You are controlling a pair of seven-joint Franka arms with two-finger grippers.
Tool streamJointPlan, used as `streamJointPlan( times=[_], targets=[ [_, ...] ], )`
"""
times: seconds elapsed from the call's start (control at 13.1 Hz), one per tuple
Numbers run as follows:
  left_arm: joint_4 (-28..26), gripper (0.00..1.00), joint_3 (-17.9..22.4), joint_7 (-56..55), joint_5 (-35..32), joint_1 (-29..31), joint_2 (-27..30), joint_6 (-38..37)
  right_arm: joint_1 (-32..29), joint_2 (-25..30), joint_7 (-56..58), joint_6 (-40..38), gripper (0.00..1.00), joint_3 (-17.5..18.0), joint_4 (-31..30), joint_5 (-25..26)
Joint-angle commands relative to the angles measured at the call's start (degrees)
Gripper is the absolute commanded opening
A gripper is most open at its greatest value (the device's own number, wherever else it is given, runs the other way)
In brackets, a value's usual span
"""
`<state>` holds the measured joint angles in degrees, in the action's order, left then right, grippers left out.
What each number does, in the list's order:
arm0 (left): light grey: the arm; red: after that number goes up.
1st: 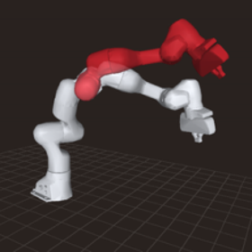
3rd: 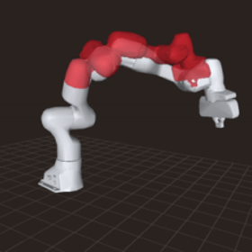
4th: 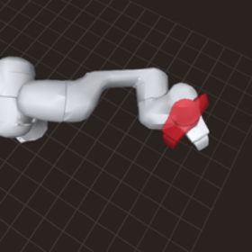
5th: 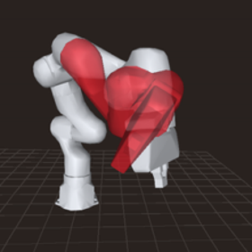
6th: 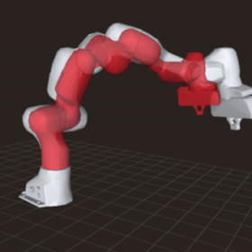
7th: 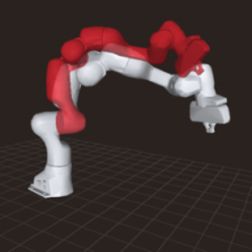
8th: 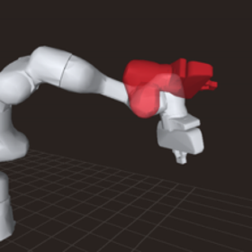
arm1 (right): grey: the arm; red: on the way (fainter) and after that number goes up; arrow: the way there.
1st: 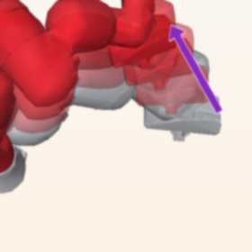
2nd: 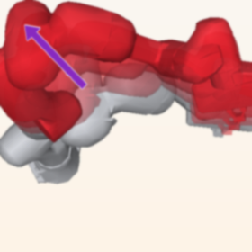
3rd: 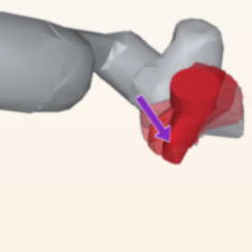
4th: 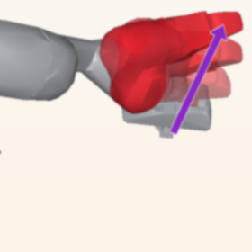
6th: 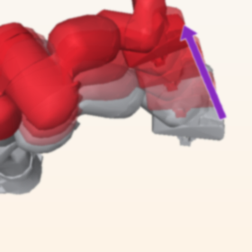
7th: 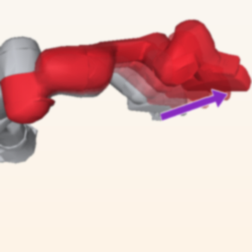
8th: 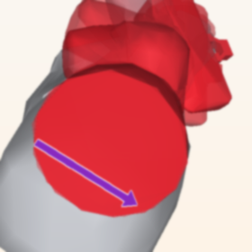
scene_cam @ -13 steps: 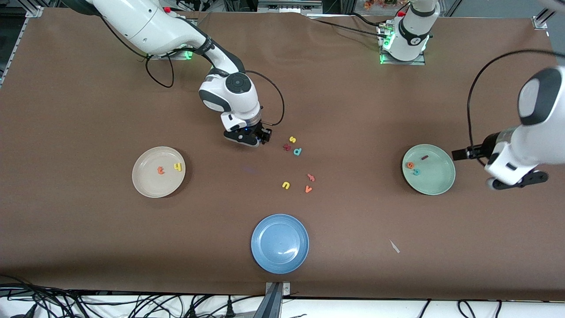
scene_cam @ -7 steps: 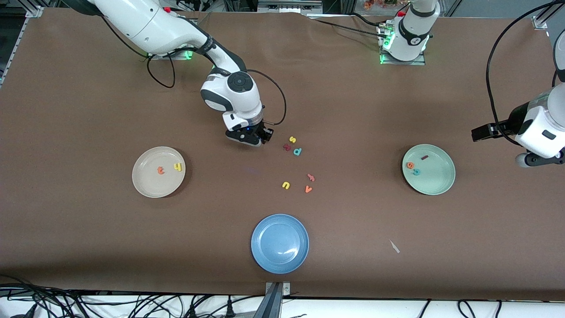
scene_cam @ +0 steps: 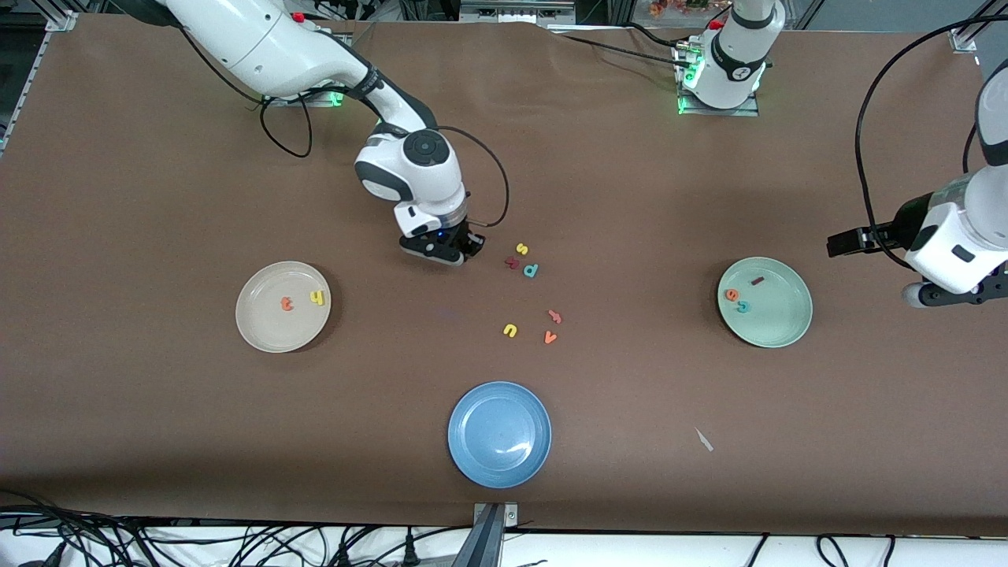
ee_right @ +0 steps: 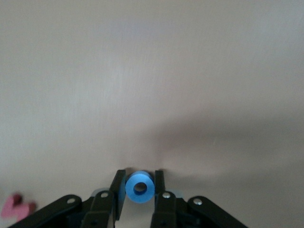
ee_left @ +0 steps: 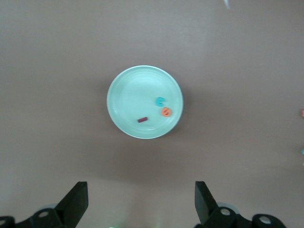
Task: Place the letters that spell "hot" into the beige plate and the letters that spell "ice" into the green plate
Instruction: 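Grasp the blue o with the right gripper while the left gripper returns to rest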
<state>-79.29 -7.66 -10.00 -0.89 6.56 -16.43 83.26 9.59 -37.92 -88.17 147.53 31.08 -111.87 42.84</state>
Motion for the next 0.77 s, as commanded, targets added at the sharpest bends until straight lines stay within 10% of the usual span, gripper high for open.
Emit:
streamJointPlan(
  times=[0.0,0.31,0.69],
  targets=[
    [0.2,0.92,3.3,4.7,3.2,-1.8,1.2,0.0,-6.0,5.9,7.4,-2.1,0.1,0.8,-2.1,0.3],
    [-1.1,0.95,3.3,5.6,3.6,-1.6,1.8,3.3,-21.4,10.6,31.7,-8.8,0.1,8.8,-4.2,-7.0],
    [-1.0,0.99,3.3,5.5,3.7,-1.7,1.4,3.2,-28.9,15.0,62.2,-16.0,0.1,7.2,-2.5,-21.5]
  ],
)
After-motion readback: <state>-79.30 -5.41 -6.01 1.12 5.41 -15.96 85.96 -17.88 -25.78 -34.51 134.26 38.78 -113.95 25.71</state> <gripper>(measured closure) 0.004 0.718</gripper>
